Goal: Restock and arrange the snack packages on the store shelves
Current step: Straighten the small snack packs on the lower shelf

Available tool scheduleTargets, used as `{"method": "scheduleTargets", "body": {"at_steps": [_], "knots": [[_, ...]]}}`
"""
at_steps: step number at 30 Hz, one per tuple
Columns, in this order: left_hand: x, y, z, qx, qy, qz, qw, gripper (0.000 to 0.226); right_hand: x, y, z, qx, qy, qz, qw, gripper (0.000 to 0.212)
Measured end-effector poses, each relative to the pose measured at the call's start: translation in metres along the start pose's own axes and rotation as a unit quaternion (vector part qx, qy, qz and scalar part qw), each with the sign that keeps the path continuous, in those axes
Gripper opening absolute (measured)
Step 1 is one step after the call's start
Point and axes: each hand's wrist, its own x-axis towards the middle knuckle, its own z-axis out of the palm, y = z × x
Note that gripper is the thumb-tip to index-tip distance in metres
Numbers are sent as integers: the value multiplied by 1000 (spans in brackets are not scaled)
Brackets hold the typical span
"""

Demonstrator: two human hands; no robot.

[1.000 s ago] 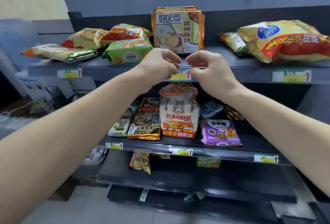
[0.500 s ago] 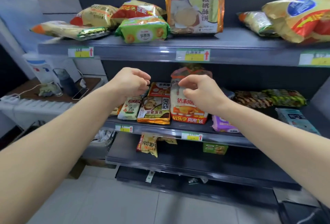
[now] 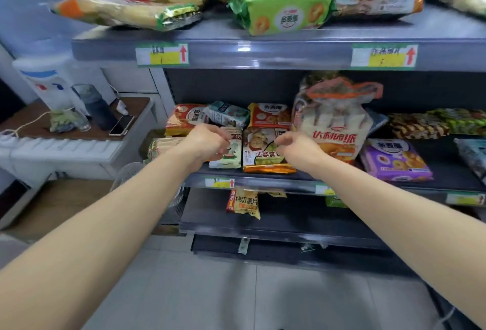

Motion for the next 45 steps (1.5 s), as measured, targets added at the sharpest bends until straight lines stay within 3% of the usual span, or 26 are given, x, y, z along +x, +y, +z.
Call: {"method": "scheduleTargets", "body": {"at_steps": [4,8,11,13,20,24,32,34,36,41,45], "knots": [[36,-9,4,32,-34,-7,999,22,18,10,23,121,1,133,984,33],[69,-13,20,66,-61,0,996,18,34,23,40,308,12,251,918,22],[89,-12,33,92,-65,15,994,11,44,29,47,386,13,282,878,10],[98,-10,41,124,-72,24,989,19,50,32,50,415,8,293,861,11],[119,-4,49,212,-36,74,974,28,77,47,60,480,0,334,811,10],[137,2,54,252,-54,86,962,29,89,55,66,501,0,359,788,10],[187,-3,69,350,-123,132,919,29,112,62,77,515,46,376,769,17],[202,-7,70,354,-136,135,915,29,113,61,80,532,71,391,748,10],[213,-11,70,358,-147,139,911,29,113,58,83,560,94,392,724,20],[231,-18,73,375,-170,162,897,32,113,43,93,571,125,389,712,21],[235,-18,72,378,-155,191,893,45,115,36,96,582,158,404,688,6]]}}
